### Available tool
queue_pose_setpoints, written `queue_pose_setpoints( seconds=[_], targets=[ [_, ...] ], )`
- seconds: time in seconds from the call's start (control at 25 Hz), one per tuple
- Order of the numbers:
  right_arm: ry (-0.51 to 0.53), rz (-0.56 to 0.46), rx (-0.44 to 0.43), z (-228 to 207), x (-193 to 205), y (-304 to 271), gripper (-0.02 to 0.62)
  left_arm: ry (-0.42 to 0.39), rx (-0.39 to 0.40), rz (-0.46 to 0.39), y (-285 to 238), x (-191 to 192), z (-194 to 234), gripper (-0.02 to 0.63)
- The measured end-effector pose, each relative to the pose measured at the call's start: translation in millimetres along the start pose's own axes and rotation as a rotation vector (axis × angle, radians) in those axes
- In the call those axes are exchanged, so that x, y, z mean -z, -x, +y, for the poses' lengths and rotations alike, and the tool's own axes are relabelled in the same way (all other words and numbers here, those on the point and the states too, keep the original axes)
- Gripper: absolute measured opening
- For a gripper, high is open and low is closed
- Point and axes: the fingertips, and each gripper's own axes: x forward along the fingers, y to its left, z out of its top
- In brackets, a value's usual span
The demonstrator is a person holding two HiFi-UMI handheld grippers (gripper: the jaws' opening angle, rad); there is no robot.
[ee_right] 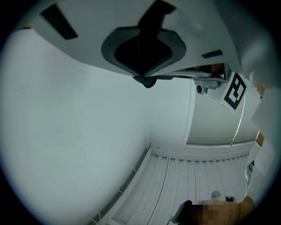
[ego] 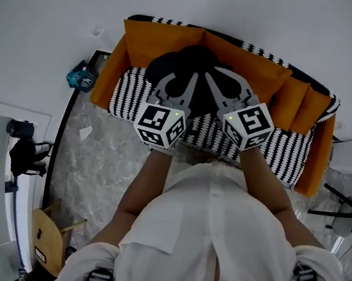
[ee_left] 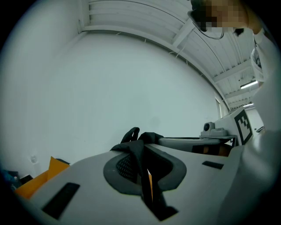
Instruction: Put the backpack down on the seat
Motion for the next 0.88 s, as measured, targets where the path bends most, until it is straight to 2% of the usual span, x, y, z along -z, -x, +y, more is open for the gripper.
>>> queue_pose_setpoints(
  seconds=[0.16,0.32,0.68,0.88],
  targets=[
    [-0.007,0.010,0.033,-25.5,4.4,-6.2,0.037,0.009,0.038,0.012,-27.5,3.7,2.8,0.038],
    [-0.036,0.047,0.101,-49.1,22.6,-10.2,0.037,0.033,0.109,0.055,-52.5,20.6,5.0,0.039],
    [-0.136,0.175,0.272,-93.0,84.2,7.2,0.037,0.109,0.297,0.220,-95.2,85.8,-13.8,0.039],
    [-0.166,0.263,0.317,-105.2,127.7,5.5,0.037,0.167,0.340,0.324,-109.1,133.1,-10.3,0.040]
  ],
)
